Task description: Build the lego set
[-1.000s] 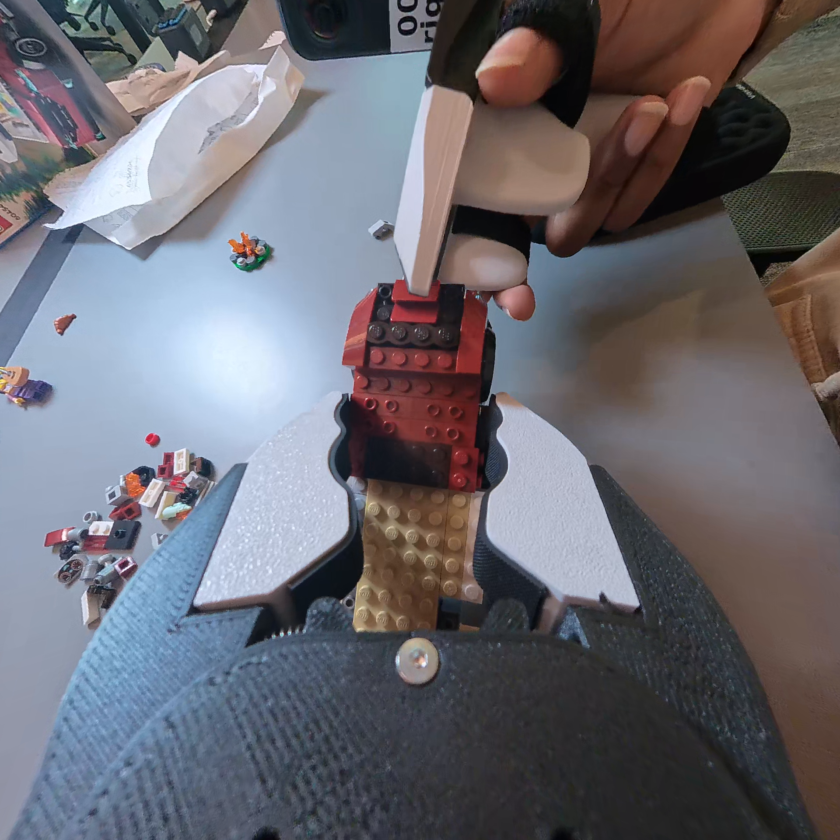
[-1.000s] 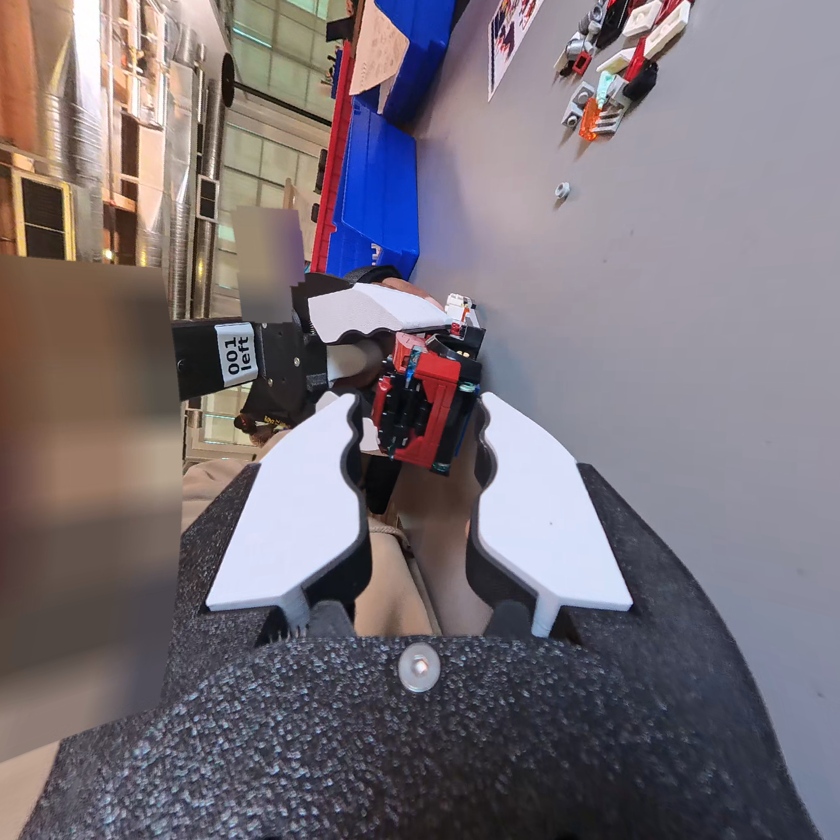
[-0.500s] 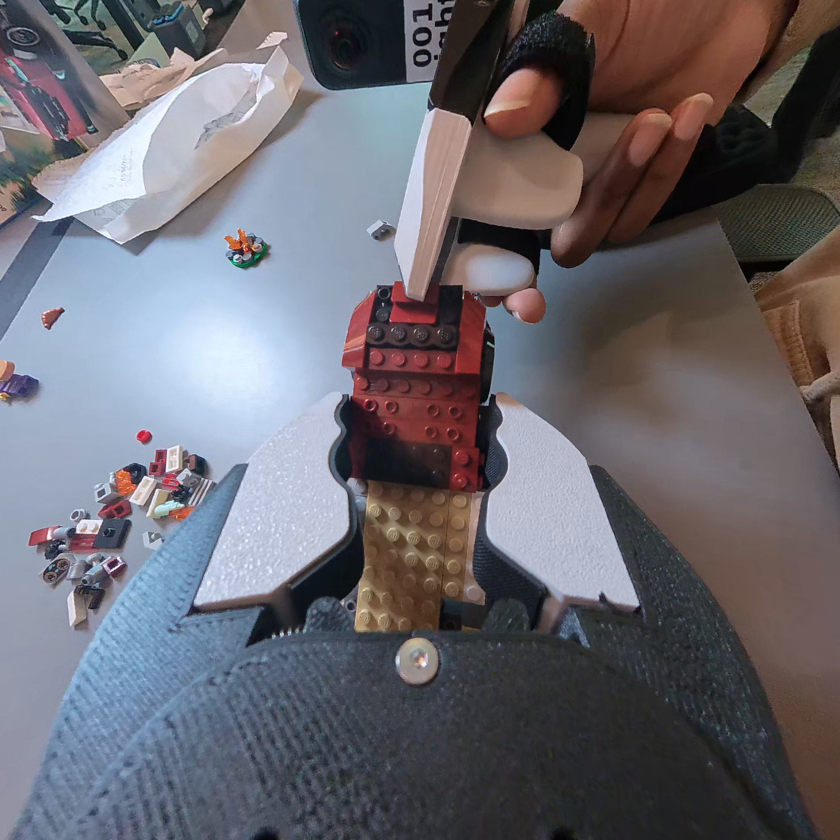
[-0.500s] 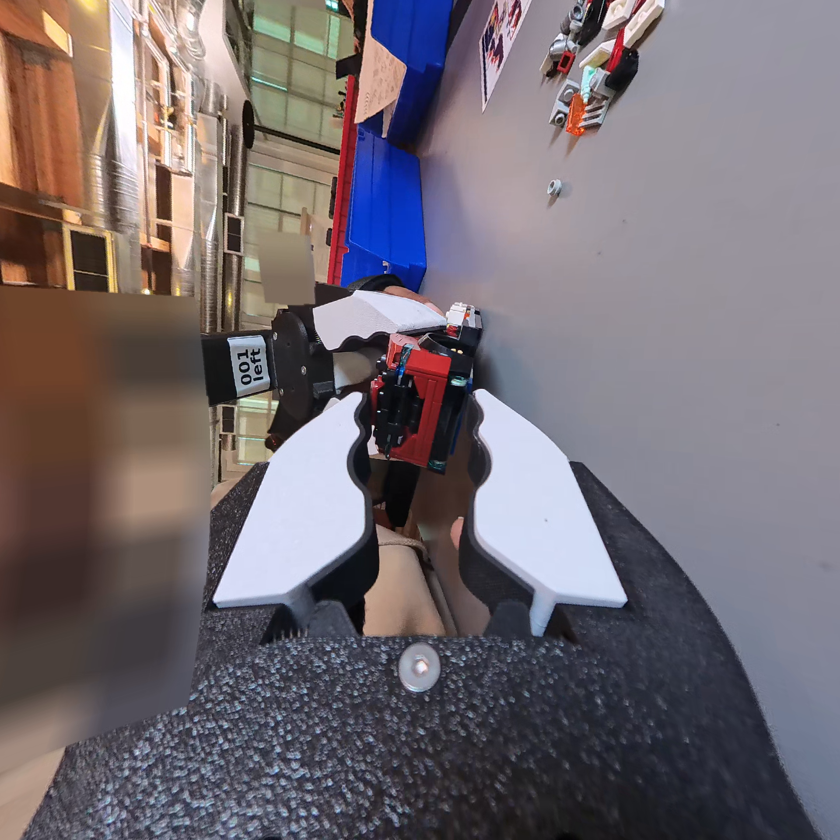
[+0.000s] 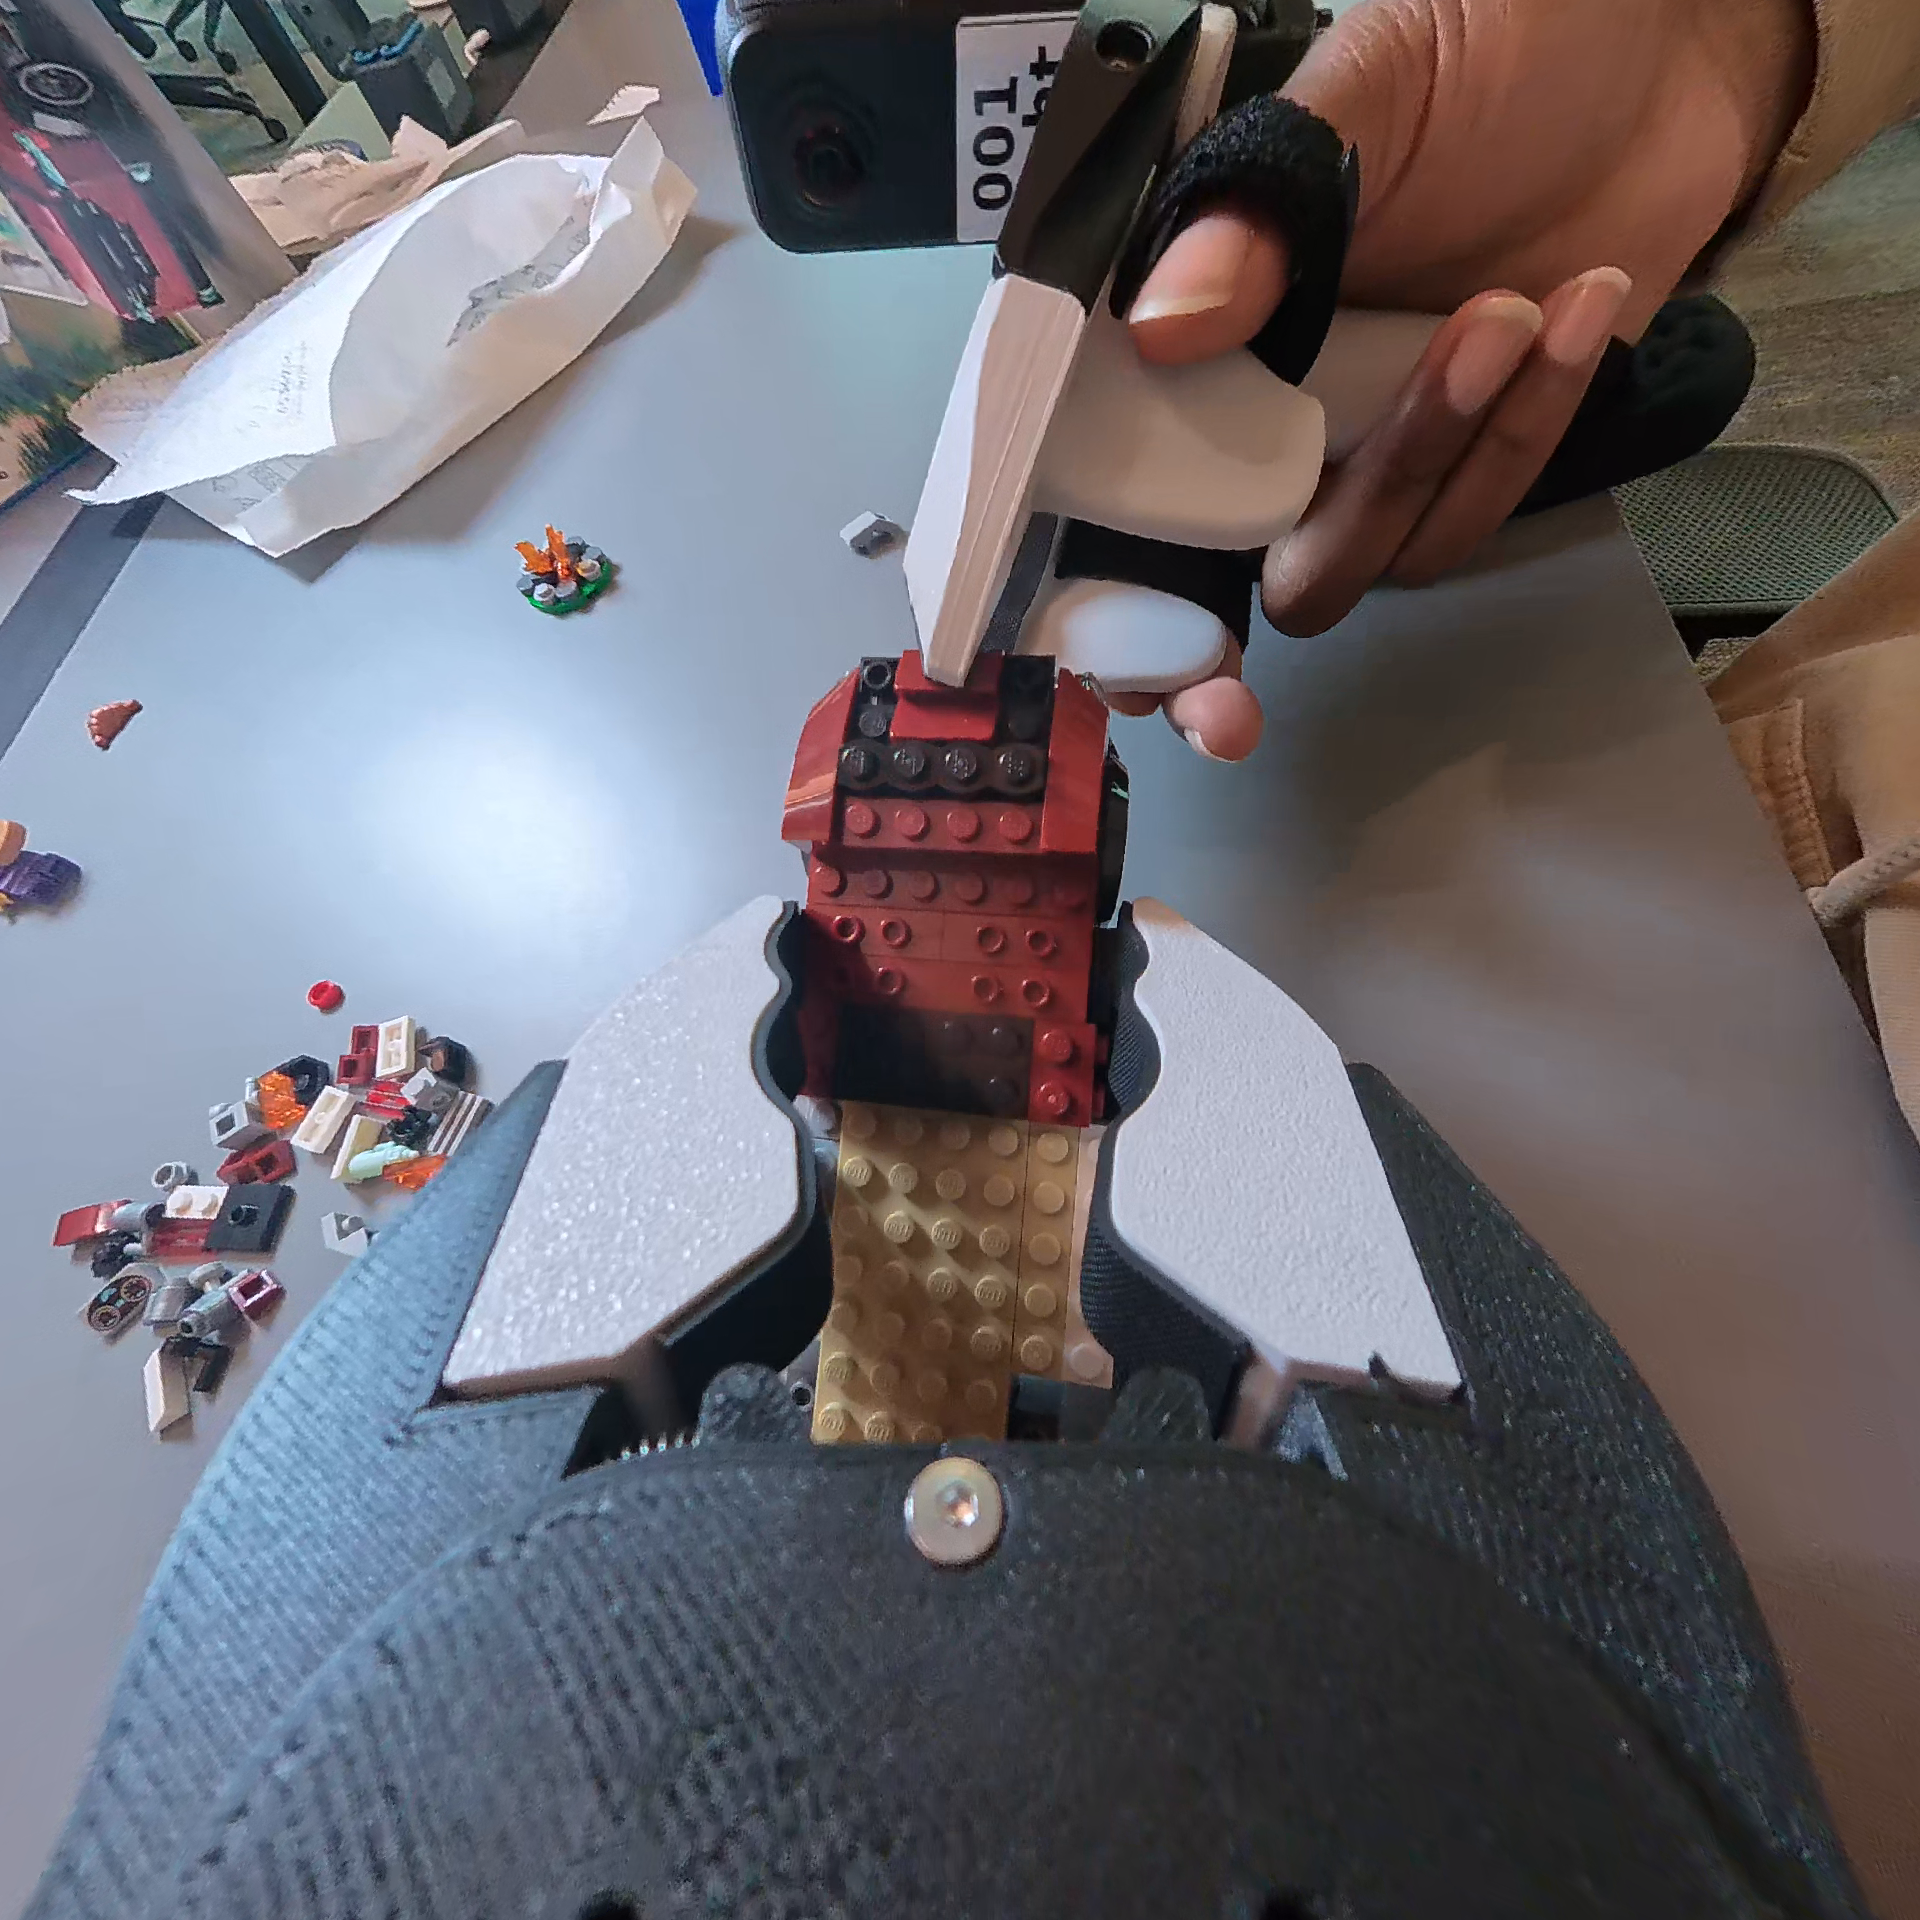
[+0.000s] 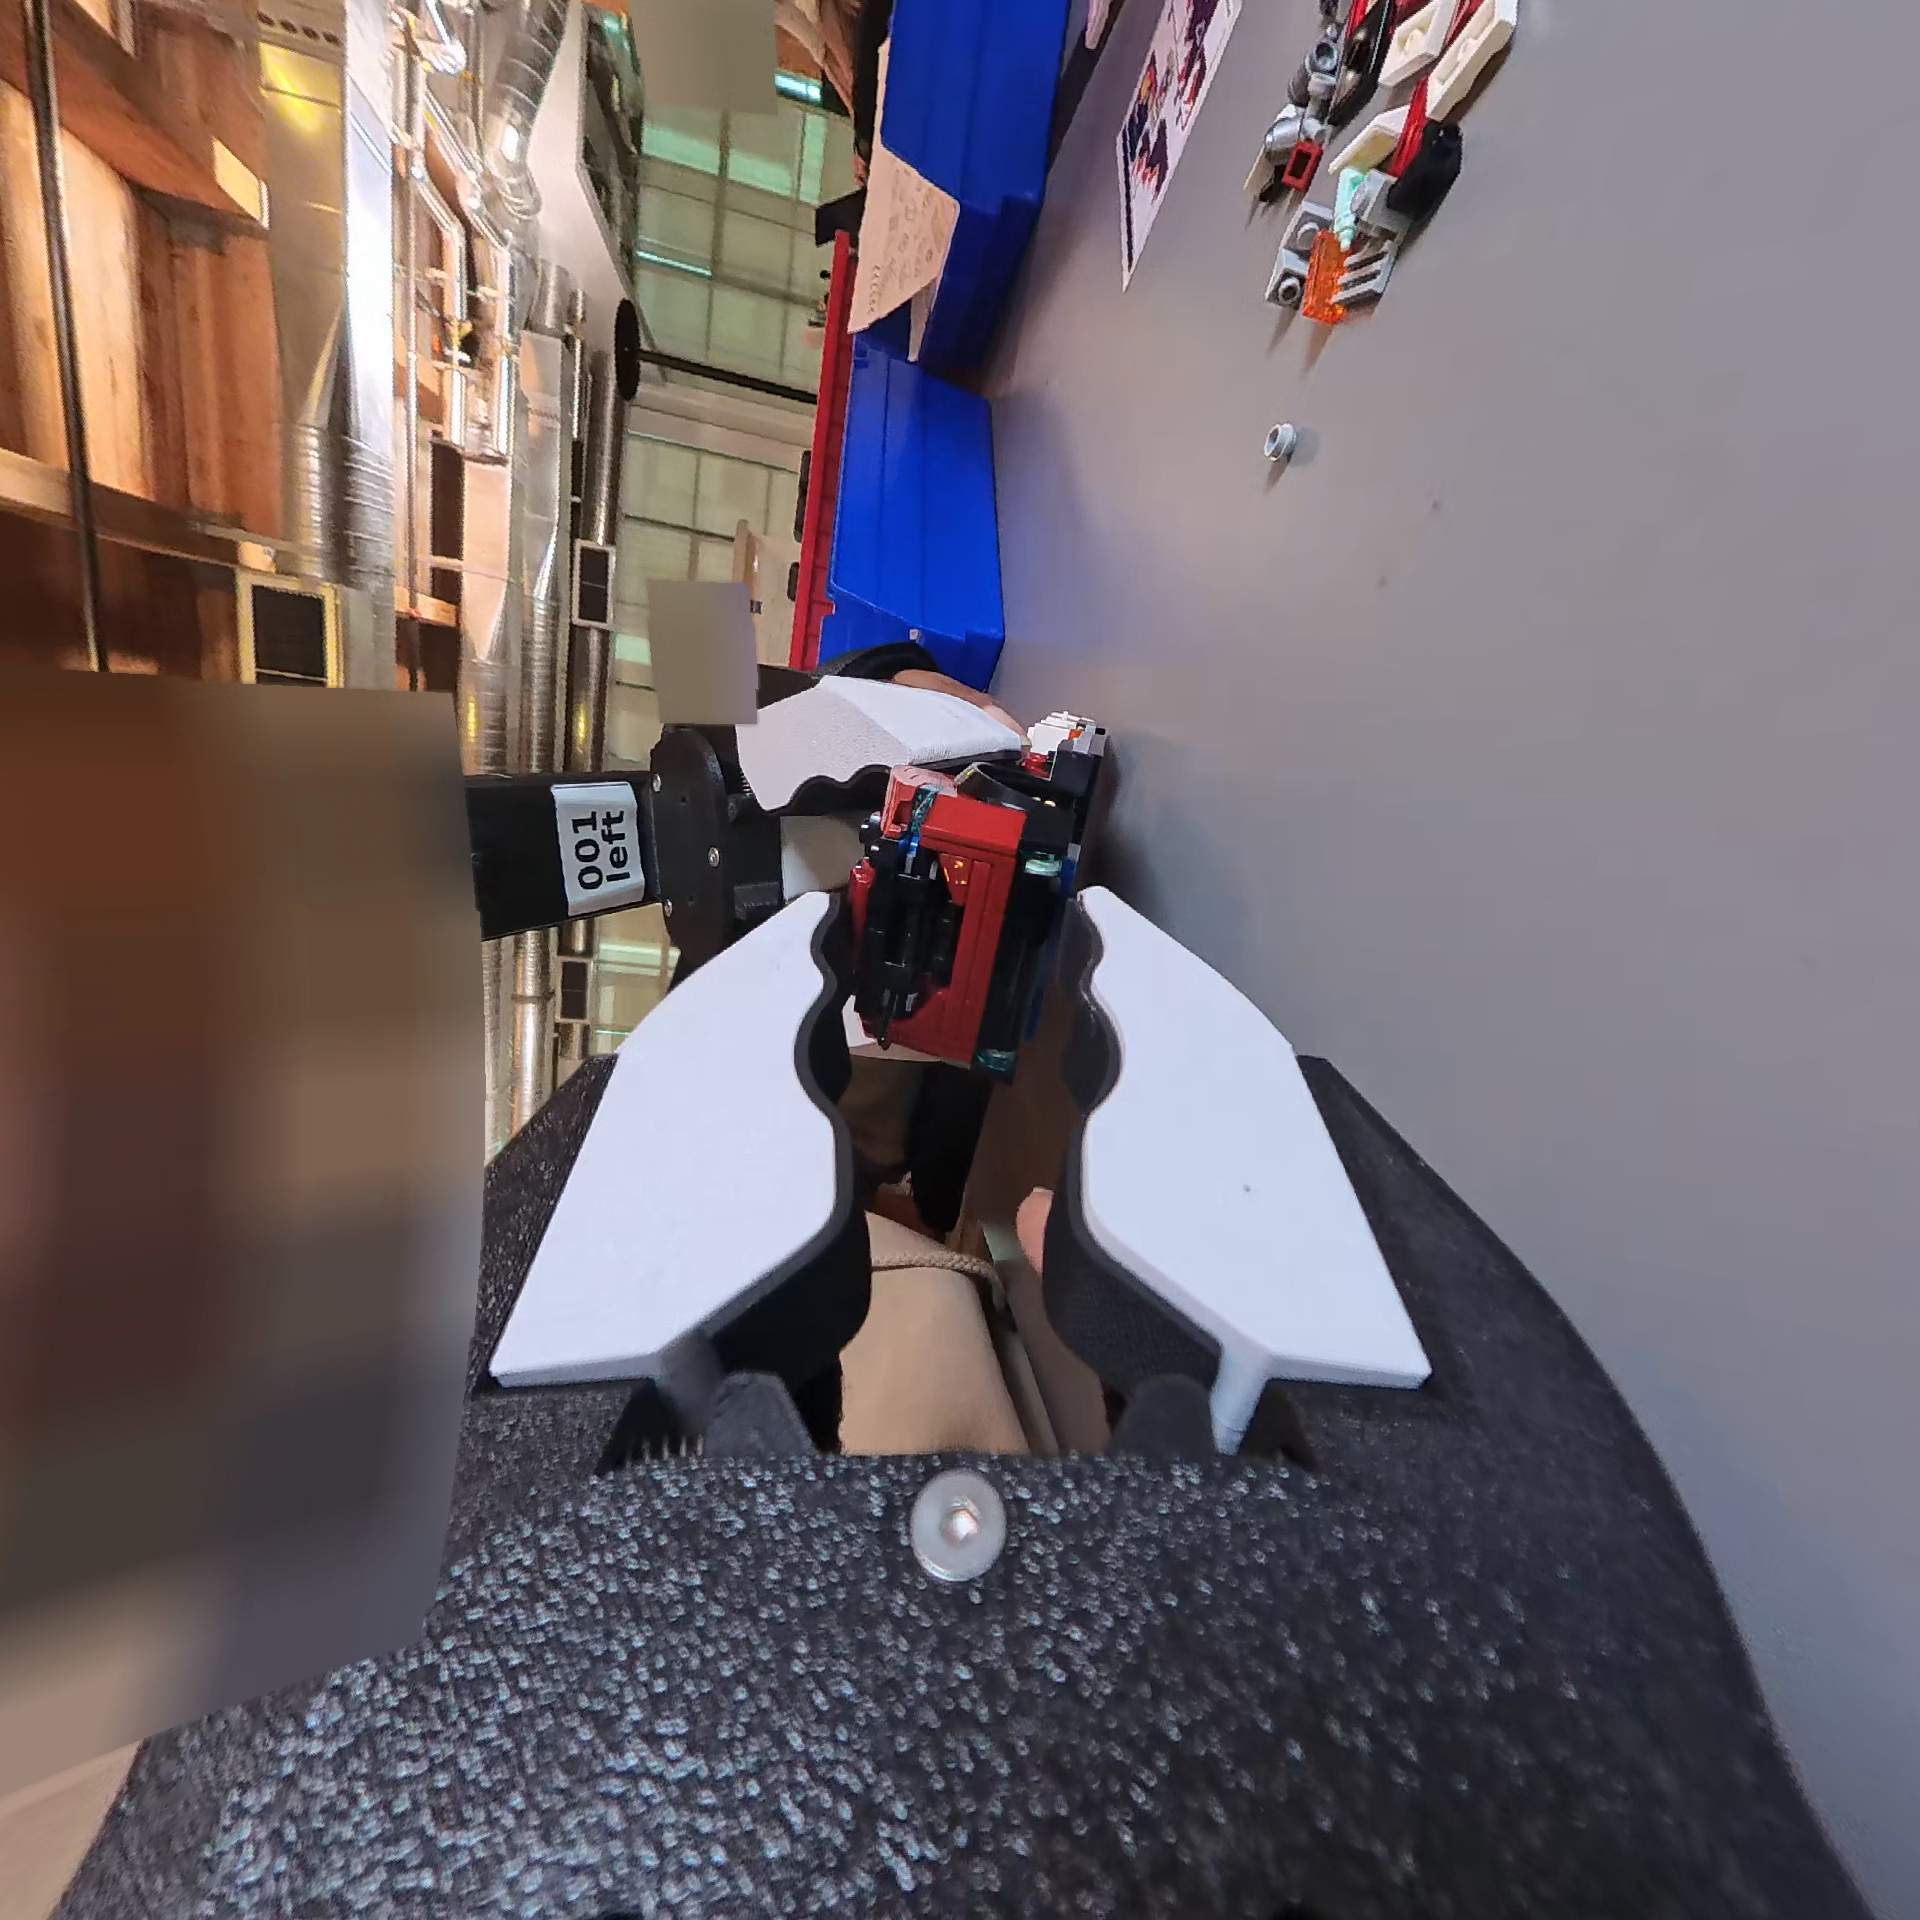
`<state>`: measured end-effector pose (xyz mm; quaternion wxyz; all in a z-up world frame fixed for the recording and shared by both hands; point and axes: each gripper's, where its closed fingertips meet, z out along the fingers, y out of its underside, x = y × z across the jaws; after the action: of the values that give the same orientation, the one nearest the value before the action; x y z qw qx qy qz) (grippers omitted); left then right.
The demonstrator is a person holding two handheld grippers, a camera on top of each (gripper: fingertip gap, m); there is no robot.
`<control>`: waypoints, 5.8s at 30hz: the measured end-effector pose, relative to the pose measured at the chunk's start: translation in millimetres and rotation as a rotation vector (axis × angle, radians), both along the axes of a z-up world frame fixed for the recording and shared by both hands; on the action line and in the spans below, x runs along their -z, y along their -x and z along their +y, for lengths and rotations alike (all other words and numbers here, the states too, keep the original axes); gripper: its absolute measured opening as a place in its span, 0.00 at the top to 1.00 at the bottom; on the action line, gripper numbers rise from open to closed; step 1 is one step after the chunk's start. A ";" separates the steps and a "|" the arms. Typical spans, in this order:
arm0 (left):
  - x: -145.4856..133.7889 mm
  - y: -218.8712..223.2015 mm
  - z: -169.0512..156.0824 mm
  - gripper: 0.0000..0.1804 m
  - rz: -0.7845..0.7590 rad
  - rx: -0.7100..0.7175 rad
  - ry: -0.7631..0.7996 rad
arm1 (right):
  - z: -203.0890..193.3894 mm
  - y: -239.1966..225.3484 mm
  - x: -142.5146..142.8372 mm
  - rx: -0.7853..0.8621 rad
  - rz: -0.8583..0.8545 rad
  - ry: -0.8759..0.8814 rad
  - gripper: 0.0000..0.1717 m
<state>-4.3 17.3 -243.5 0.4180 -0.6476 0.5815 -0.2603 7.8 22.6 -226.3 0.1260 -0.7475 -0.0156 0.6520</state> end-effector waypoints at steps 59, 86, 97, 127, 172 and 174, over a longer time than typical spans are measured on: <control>-61.0 28.8 -51.7 0.68 -0.403 0.470 0.375 | -48.5 15.5 -77.4 -0.544 -0.409 -1.820 0.72; -63.6 34.9 -58.7 0.68 -0.426 0.525 0.519 | -61.8 52.5 -65.5 -0.757 -0.419 -2.079 0.75; -64.3 36.7 -55.6 0.68 -0.447 0.517 0.546 | -59.1 54.3 -66.6 -0.728 -0.413 -2.054 0.75; -62.2 40.1 -33.6 0.68 -0.445 0.380 0.483 | -29.8 23.9 -71.3 -0.552 -0.481 -1.872 0.67; 36.8 11.2 -4.2 0.68 0.254 0.045 0.113 | -23.3 -12.3 2.2 -0.490 -0.467 -1.440 0.77; 43.0 10.3 -4.6 0.68 0.284 0.047 0.107 | -23.0 -12.1 8.9 -0.517 -0.492 -1.435 0.77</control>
<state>-14.7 12.8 -286.5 0.2901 -0.6854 0.6351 -0.2067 19.8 -0.4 -235.2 0.4138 -0.5792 -0.6313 0.3080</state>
